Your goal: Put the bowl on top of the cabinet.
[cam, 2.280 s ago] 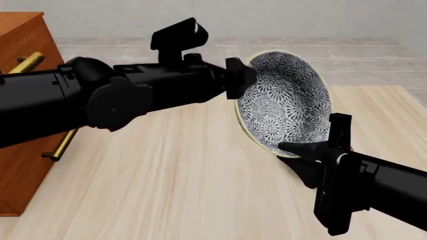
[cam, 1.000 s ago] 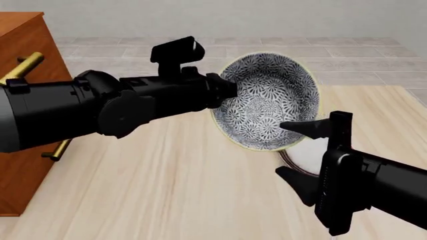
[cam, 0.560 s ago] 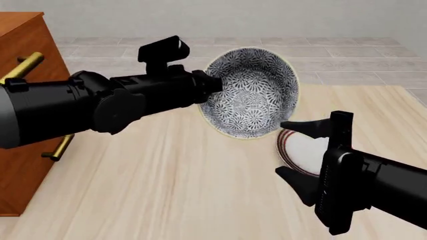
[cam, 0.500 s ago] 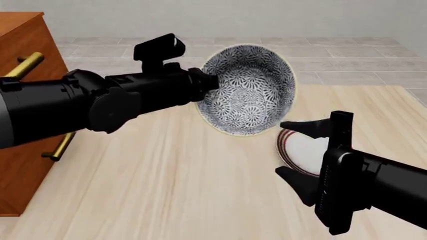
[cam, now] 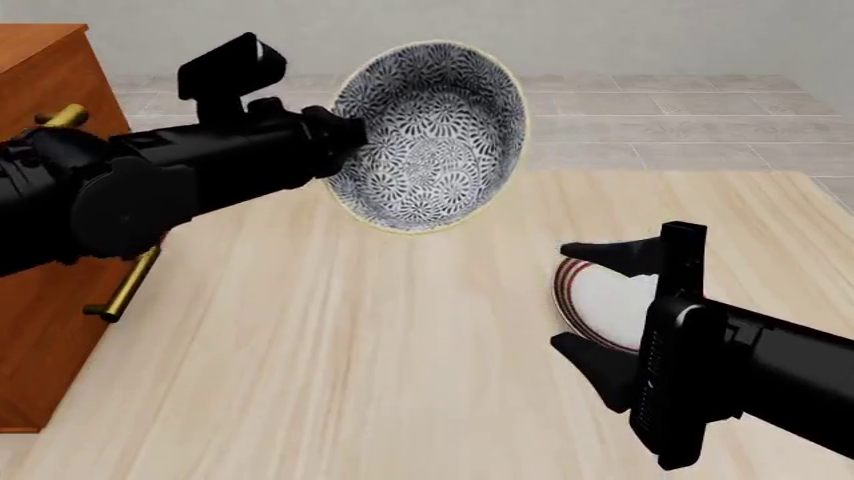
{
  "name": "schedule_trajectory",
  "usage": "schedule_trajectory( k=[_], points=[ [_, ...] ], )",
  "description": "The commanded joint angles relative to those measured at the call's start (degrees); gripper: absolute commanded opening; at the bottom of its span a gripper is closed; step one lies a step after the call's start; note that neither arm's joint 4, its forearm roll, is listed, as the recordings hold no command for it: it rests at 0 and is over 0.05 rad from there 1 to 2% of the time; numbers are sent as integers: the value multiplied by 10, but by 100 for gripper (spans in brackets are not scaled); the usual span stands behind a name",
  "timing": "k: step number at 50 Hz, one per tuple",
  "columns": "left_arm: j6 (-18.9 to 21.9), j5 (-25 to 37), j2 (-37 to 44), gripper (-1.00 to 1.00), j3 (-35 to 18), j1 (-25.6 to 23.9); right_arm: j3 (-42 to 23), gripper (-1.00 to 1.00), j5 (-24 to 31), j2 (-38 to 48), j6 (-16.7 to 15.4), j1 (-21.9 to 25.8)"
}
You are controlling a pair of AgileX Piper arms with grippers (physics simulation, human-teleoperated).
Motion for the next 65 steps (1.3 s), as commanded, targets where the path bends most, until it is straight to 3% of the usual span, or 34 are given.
schedule_trajectory(
  k=[1,12,13,14,15,22,24,29,31,33,35,38,39,41,43,47,49,55,58,65],
  points=[
    [-7,8,-51,-100,20,17,0,100,-2,3,0,0],
    [-25,32,-127,-100,33,17,0,100,-2,3,0,0],
    [-28,34,-135,-100,35,19,8,100,112,-112,114,-21],
    [-29,34,-143,-100,37,19,10,100,125,-226,175,-24],
    [-30,38,-148,-100,37,19,6,100,123,-268,190,-26],
    [-7,39,-202,-100,40,25,3,100,106,-284,248,-45],
    [-16,39,-209,-100,45,26,-5,100,107,-293,287,-50],
    [-24,35,-227,-100,51,26,7,100,97,-307,310,-67],
    [-24,36,-235,-100,52,27,6,100,96,-319,342,-76],
    [-27,33,-242,-100,55,29,15,100,93,-326,339,-85],
    [-35,32,-248,-100,58,29,13,100,97,-337,375,-90],
    [-38,28,-261,-100,62,30,22,100,96,-354,405,-103],
    [-36,20,-274,-100,66,26,22,100,98,-365,438,-105],
    [-55,14,-288,-100,76,38,32,100,95,-379,452,-116],
    [-54,10,-306,-100,80,49,36,100,99,-396,486,-124],
    [-53,12,-316,-100,84,50,54,100,97,-417,511,-137],
    [-53,8,-332,-100,95,51,66,100,98,-436,544,-148],
    [-51,0,-363,-100,120,49,90,100,87,-468,600,-179],
    [-30,-2,-389,-100,124,59,104,100,67,-469,612,-190],
    [-28,-9,-428,-100,143,61,137,100,14,-469,655,-231]
  ],
)
